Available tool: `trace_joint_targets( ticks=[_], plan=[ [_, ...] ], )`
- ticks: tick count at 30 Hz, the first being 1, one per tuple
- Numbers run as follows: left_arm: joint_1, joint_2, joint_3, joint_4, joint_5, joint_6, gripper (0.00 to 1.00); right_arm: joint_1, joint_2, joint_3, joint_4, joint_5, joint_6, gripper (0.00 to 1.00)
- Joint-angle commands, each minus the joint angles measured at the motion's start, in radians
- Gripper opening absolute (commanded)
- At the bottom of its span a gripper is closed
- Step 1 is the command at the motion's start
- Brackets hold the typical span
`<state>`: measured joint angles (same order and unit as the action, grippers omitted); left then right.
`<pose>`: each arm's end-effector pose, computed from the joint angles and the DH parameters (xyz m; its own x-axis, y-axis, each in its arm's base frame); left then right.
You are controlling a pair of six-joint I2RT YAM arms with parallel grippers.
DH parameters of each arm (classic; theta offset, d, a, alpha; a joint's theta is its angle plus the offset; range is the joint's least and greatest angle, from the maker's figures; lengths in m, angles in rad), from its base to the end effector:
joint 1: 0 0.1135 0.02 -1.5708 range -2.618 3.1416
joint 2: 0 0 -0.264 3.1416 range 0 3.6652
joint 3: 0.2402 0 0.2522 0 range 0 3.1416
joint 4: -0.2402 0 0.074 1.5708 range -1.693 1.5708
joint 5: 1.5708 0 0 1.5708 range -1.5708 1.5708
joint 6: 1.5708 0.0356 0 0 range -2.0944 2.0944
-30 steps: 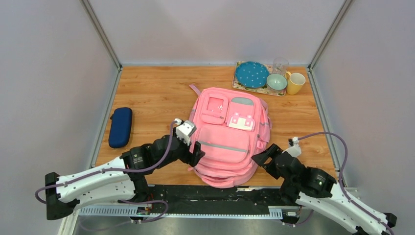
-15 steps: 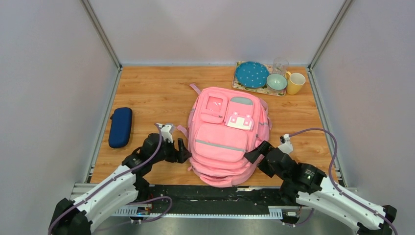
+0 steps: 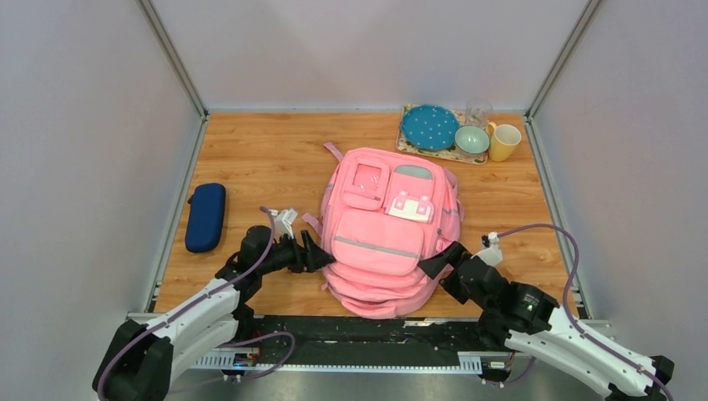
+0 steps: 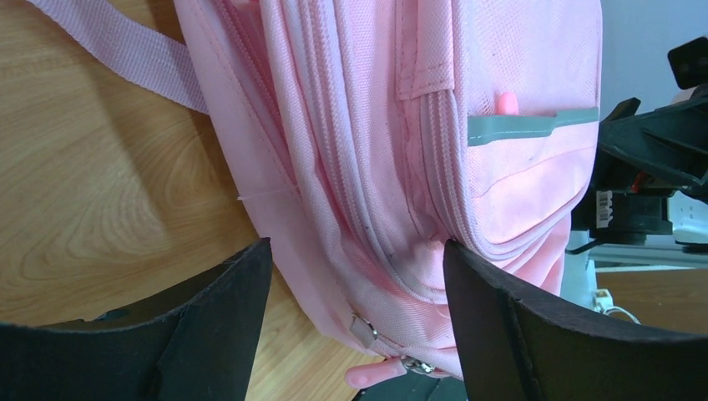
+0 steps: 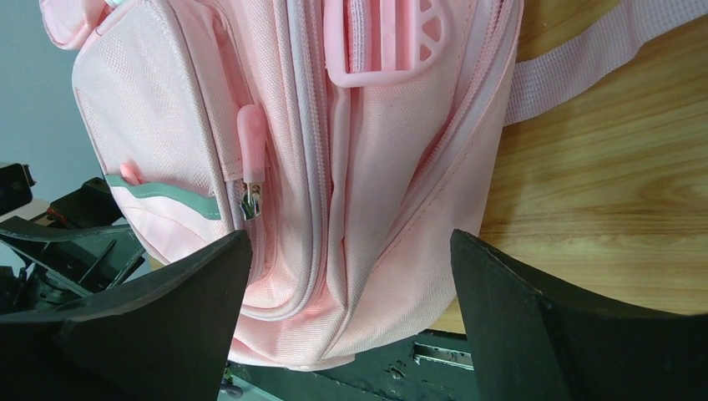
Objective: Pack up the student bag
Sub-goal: Zip the student bag at the center of the board.
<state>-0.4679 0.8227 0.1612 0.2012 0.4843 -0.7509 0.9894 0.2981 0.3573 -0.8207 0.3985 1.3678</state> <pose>0.1399 -0.0893 0.1570 -0.8162 -0.2641 -0.5139 0.2935 0.5766 -0.7625 0.0587 0.0642 0.1917 -0.6797 0.6094 -0.4082 0.2470 0.7142 0.6550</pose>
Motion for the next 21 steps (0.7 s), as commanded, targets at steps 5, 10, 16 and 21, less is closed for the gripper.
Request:
trace_joint_targets(
  ticks=[5,10,16,21],
  plan=[
    [0.002,0.038,-0.034,0.171,0.072,-0.053,0.36,-0.014,0.108,0.025,0.018,0.051,0.019,0.93],
    [0.003,0.039,-0.038,0.181,0.091,-0.056,0.0,-0.063,0.2,0.057,0.064,0.045,-0.051,0.96],
    [0.002,-0.055,-0.1,0.201,0.077,-0.119,0.0,-0.312,0.367,0.062,0.331,-0.214,-0.286,0.97],
    [-0.005,-0.282,-0.187,0.098,-0.058,-0.156,0.0,-0.423,0.574,0.162,0.549,-0.421,-0.433,0.97]
  ],
)
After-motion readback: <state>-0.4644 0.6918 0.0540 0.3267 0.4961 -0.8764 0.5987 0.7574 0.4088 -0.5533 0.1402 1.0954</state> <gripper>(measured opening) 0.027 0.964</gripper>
